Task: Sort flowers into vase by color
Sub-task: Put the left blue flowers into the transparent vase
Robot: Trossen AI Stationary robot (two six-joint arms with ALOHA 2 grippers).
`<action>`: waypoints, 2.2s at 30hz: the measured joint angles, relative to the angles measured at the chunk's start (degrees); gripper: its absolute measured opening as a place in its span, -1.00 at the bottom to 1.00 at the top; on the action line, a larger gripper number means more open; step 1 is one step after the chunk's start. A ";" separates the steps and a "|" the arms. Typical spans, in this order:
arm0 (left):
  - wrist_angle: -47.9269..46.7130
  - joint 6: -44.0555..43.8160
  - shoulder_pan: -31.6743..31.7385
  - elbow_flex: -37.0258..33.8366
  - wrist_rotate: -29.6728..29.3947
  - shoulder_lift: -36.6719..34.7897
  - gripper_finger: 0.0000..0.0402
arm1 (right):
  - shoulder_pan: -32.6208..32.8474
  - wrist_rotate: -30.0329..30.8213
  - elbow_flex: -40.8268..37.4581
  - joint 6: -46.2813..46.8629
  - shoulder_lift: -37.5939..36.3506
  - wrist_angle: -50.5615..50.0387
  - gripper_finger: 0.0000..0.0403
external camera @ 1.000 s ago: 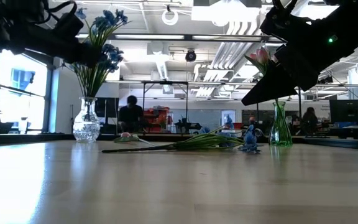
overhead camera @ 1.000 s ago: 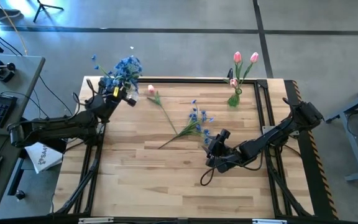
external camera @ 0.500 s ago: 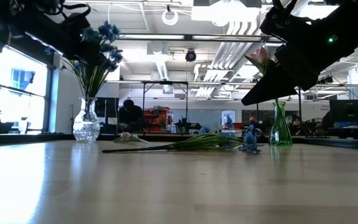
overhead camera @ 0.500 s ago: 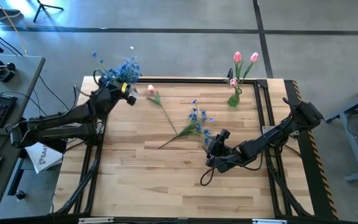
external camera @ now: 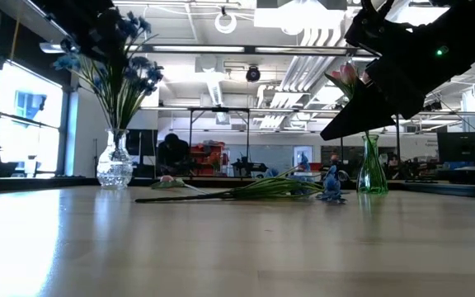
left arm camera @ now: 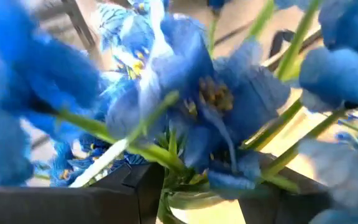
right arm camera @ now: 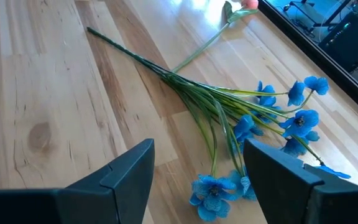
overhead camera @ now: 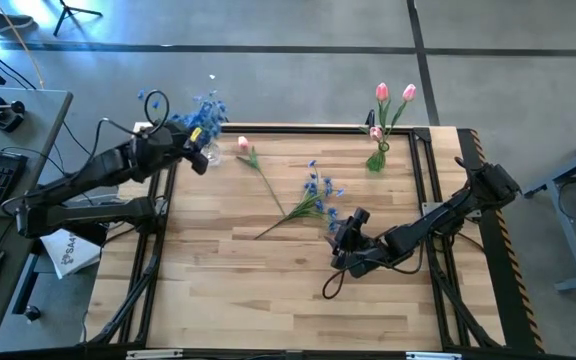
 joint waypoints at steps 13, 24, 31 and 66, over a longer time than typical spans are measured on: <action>-3.13 -3.14 0.94 1.88 -1.32 0.41 -0.45 | 0.00 0.00 0.00 -0.01 0.00 0.00 0.21; -3.18 -3.67 5.30 1.93 -1.26 8.05 -0.86 | 0.00 0.00 0.00 -1.08 0.00 0.18 0.21; -4.26 -4.62 8.96 2.19 7.17 11.72 -0.50 | 0.00 0.00 0.00 -1.07 0.00 0.35 0.21; -19.75 -5.62 11.76 17.80 18.66 17.76 0.05 | 0.00 0.00 0.00 -1.06 0.00 0.39 0.21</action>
